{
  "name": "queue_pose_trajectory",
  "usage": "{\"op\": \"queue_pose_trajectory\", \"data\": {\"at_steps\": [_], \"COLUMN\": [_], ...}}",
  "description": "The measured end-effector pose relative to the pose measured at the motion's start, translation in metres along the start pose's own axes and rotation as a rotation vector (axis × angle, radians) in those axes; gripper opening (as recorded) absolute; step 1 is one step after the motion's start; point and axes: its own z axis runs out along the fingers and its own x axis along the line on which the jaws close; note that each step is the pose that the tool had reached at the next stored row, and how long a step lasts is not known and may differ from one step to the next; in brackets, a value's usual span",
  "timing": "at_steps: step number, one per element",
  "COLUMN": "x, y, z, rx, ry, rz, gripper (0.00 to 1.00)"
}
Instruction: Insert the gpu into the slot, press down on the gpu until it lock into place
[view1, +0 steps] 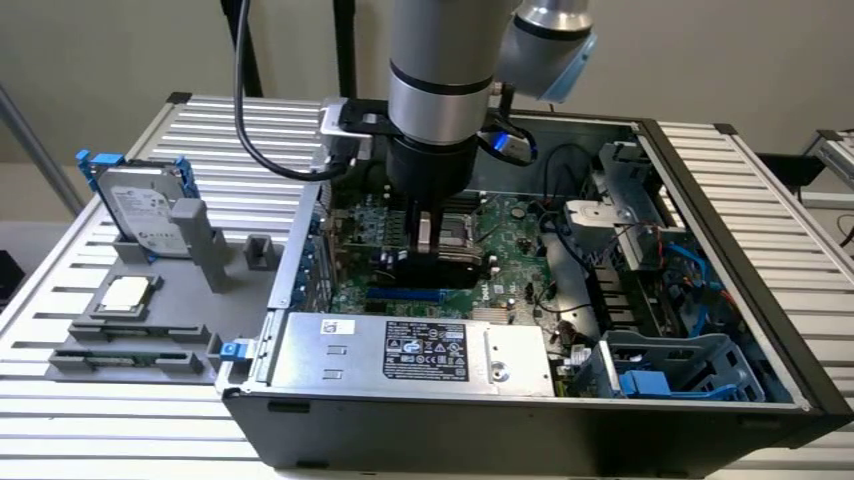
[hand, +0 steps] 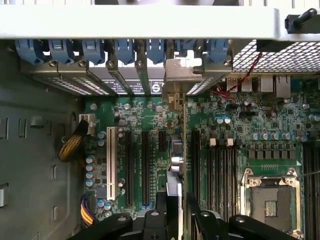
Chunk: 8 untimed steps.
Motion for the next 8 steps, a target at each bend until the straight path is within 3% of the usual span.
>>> {"op": "queue_pose_trajectory", "data": {"at_steps": [8], "x": [0.0001], "y": [0.0005], "z": [0.0009], "rx": [-0.0002], "ry": [0.0000], "rz": [0.000], "gripper": [0.26]}}
